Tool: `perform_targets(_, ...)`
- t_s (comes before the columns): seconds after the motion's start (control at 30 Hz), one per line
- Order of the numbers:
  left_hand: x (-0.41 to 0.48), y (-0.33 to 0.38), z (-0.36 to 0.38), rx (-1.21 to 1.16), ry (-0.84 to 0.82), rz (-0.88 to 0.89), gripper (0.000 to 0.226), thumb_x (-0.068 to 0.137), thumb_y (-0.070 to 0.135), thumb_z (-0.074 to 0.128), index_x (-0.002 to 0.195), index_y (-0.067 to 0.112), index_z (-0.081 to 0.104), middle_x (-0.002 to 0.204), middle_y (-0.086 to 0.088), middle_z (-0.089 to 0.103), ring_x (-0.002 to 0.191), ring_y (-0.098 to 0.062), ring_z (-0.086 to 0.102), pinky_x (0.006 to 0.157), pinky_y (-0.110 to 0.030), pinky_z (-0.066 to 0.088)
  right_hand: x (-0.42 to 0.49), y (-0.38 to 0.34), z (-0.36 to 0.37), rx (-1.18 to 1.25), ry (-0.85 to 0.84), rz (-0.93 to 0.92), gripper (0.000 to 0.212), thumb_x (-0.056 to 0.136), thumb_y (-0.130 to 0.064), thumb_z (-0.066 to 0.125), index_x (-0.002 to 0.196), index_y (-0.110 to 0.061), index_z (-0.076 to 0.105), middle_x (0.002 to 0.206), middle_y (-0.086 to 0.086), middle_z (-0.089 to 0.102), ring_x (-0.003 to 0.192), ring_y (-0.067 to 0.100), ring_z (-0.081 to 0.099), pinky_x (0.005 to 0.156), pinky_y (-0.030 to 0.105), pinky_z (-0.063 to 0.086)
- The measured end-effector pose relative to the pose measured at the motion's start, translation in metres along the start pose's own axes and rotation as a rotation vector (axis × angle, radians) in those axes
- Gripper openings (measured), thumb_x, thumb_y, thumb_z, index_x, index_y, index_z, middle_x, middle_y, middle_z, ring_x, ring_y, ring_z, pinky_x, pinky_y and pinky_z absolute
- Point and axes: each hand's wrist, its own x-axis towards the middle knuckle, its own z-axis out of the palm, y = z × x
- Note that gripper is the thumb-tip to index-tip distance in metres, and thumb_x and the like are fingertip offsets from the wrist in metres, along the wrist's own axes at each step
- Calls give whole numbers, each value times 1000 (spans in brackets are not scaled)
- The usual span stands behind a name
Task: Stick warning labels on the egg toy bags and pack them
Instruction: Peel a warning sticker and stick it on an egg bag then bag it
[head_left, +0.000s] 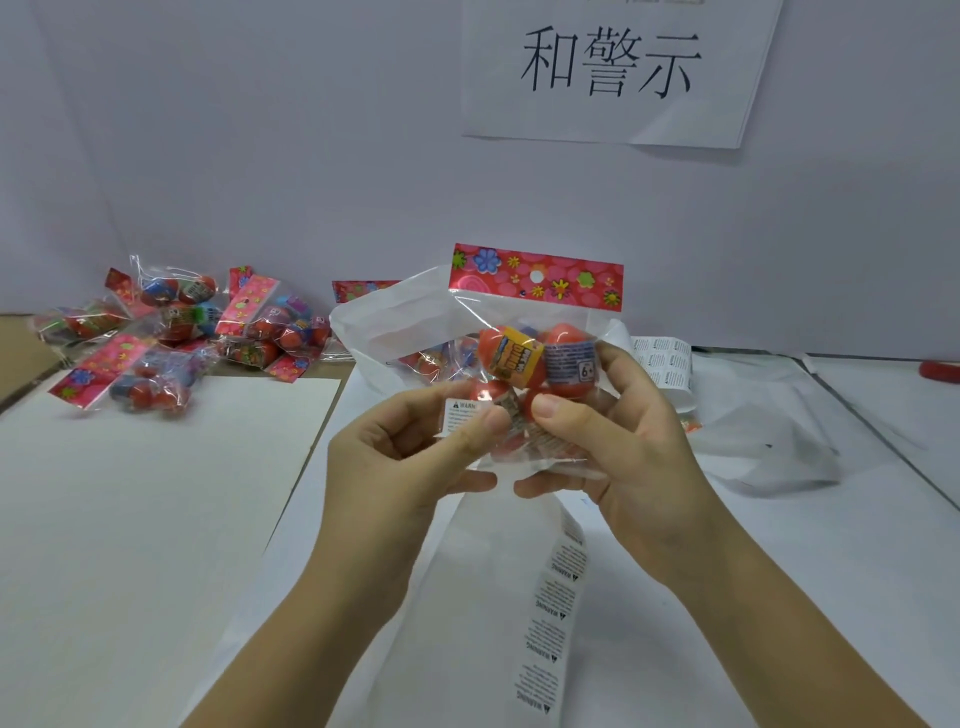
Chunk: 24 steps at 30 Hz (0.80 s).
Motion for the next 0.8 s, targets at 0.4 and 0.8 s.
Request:
perform_targets(0.4,2,0,0,20,-44,0,37,58,38,77,92,23,78,90,-3,77,82,-20,74,63,-24,58,0,-1,0,30,25,2,48,74,-21,70,118,-32,55,99,-1,72,88,27,72,54,33,57)
perform_targets(0.8,3,-5,-3,43,-115,25,53,50,23,85,102,30,76,99,-2,77,92,-21,74,72,-23,58,1,-3,2,67,67,-35,49,67,-26,71,114,-32,56,98,1,73,84,28,73,55,32,58)
